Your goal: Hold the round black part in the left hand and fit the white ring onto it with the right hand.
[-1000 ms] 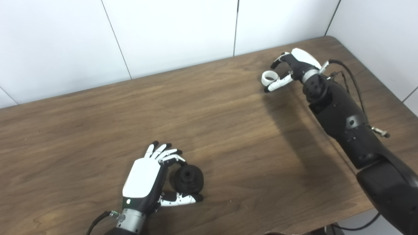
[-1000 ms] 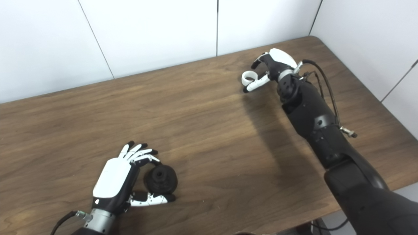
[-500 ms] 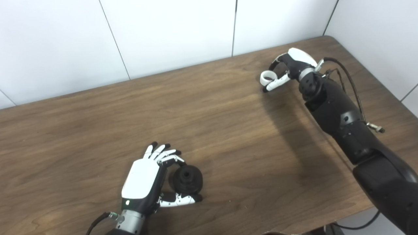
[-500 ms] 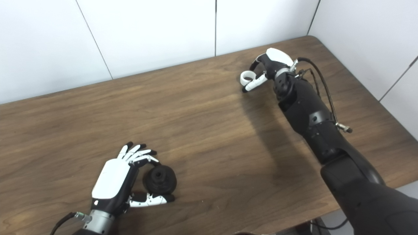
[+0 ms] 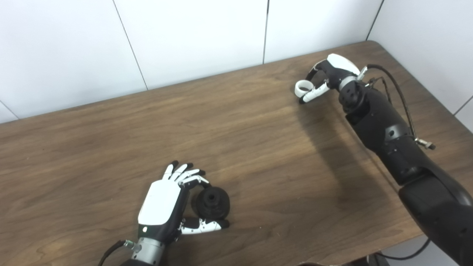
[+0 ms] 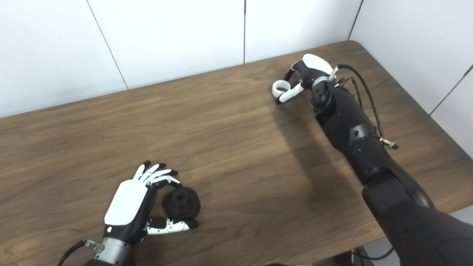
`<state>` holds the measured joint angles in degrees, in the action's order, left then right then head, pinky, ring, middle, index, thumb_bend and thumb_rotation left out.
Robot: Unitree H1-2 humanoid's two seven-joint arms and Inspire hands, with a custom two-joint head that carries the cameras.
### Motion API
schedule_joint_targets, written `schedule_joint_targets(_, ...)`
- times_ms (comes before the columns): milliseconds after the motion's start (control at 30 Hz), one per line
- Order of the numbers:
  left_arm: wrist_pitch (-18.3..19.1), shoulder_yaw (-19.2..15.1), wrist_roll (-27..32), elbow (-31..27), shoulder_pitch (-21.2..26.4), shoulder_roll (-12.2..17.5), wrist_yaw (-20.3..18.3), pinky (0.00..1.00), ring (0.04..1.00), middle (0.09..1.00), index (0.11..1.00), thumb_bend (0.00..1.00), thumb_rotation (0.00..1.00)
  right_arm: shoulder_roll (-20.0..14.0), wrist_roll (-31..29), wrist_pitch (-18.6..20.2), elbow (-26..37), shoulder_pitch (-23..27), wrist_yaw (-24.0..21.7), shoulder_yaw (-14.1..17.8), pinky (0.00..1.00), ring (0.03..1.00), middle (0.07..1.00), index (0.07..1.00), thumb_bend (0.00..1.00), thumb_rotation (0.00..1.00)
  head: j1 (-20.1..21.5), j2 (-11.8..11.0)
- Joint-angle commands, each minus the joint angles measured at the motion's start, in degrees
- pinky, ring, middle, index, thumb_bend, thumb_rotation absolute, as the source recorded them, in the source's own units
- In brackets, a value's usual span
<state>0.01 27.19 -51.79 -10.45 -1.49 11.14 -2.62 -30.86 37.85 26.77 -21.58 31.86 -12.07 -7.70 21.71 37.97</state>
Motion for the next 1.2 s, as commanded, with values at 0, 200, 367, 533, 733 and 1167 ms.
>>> schedule_joint_targets(0, 2.2, 0.5, -2.5, 2.3, -1.9, 1.3, -2.5, 1.0, 0.901, 0.793, 0.483, 0.52, 0.05, -1.1, 0.6, 0.1, 1.0, 3.1, 0.1, 0.7, 0.99, 0.996, 0.928, 0.632, 0.78, 0.23, 0.0, 0.1)
schedule_joint_targets(200, 2.1, 0.4, -2.5, 2.3, -1.8, 1.3, -2.4, 1.0, 0.9, 0.793, 0.483, 0.52, 0.05, -1.4, 0.8, 0.0, 0.6, 3.4, 0.3, -0.5, 0.97, 0.988, 0.92, 0.586, 0.72, 0.21, 0.0, 0.1)
schedule_joint_targets(367, 2.3, 0.4, -2.5, 2.3, -1.7, 1.3, -2.6, 1.0, 0.904, 0.795, 0.483, 0.52, 0.05, -1.2, -0.5, -0.5, 0.6, 3.3, 1.7, -0.3, 0.97, 0.991, 0.902, 0.491, 0.53, 0.15, -0.1, 0.1)
schedule_joint_targets(533, 2.5, 0.4, -2.6, 2.1, -1.6, 1.1, -3.0, 1.0, 0.905, 0.794, 0.483, 0.52, 0.05, -1.1, -1.2, -1.2, 0.4, 3.3, 2.7, -0.4, 0.97, 0.992, 0.896, 0.487, 0.52, 0.14, -0.1, 0.1)
schedule_joint_targets(733, 2.5, 0.4, -2.6, 2.0, -1.6, 1.1, -3.1, 1.0, 0.906, 0.794, 0.483, 0.52, 0.05, -0.9, -2.3, -2.7, 0.5, 2.8, 4.8, -0.1, 0.95, 0.973, 0.875, 0.486, 0.52, 0.13, -0.1, 0.3)
schedule_joint_targets(1167, 2.6, 0.6, -3.2, 1.9, -1.8, 0.9, -2.9, 1.0, 0.902, 0.791, 0.483, 0.52, 0.05, -1.8, -2.7, -3.1, 2.8, 1.8, 4.1, -1.4, 0.94, 0.967, 0.863, 0.486, 0.52, 0.13, -0.2, 0.5)
